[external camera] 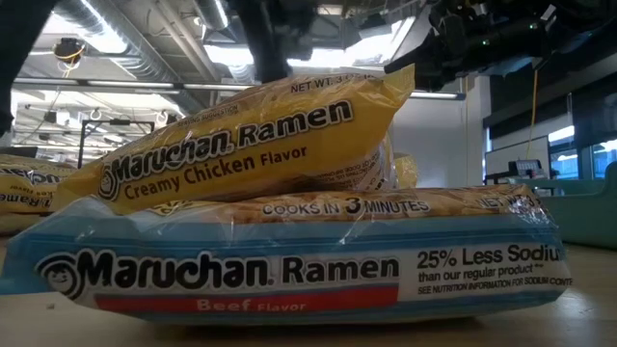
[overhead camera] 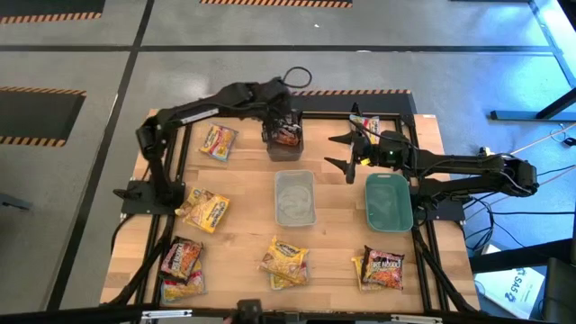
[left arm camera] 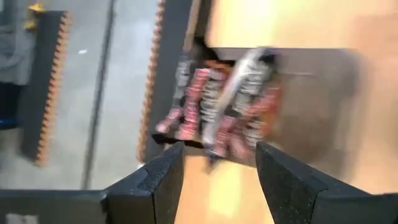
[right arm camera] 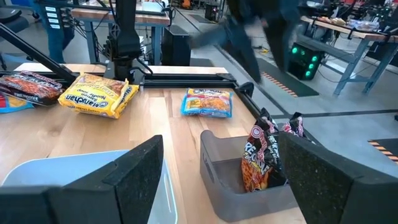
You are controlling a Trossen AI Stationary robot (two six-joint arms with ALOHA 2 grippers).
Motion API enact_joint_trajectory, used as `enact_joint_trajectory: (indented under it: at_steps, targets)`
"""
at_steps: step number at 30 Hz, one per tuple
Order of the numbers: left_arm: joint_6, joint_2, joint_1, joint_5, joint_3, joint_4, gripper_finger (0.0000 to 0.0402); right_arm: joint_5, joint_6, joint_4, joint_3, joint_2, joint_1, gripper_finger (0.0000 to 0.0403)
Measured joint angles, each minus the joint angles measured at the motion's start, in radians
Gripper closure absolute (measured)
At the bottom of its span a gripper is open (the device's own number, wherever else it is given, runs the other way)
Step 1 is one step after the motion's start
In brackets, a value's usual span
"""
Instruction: Sort Maruchan noodles
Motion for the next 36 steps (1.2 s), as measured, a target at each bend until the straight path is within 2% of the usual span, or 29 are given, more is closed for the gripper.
enact_joint_trajectory:
  at_steps: [7, 9, 14, 19, 23, 29, 33, 36]
  targets:
    - [-0.062, -0.146, -0.047, 0.003, 0.000, -0.110, 0.0211, -0.008, 0.025, 0.001, 0.000, 0.000, 0.000, 0.0102]
    - [-0.125, -0.178, -0.069, 0.013, 0.000, -0.160, 0.0211, -0.008, 0.025, -0.001, 0.000, 0.000, 0.000, 0.0102]
    - [-0.267, -0.234, -0.129, 0.128, -0.001, -0.308, 0.0211, -0.008, 0.025, -0.006, 0.000, 0.000, 0.000, 0.0102]
    - [-0.393, -0.303, -0.252, 0.118, -0.107, -0.345, 0.0211, -0.026, 0.026, -0.028, 0.000, 0.000, 0.000, 0.0102]
    - [-0.466, -0.379, -0.363, 0.081, -0.262, -0.257, 0.0211, -0.026, 0.025, -0.050, 0.000, 0.000, 0.000, 0.0102]
    - [-0.488, -0.500, -0.515, -0.014, -0.577, 0.096, 0.0211, -0.027, 0.026, -0.051, 0.000, 0.000, 0.001, 0.0102]
    - [-0.472, -0.533, -0.568, -0.008, -0.777, 0.355, 0.0211, -0.027, 0.059, -0.089, 0.000, 0.000, 0.001, 0.0102]
    - [-0.469, -0.536, -0.590, -0.007, -0.881, 0.523, 0.0211, -0.067, 0.111, -0.130, 0.001, 0.000, 0.001, 0.0102]
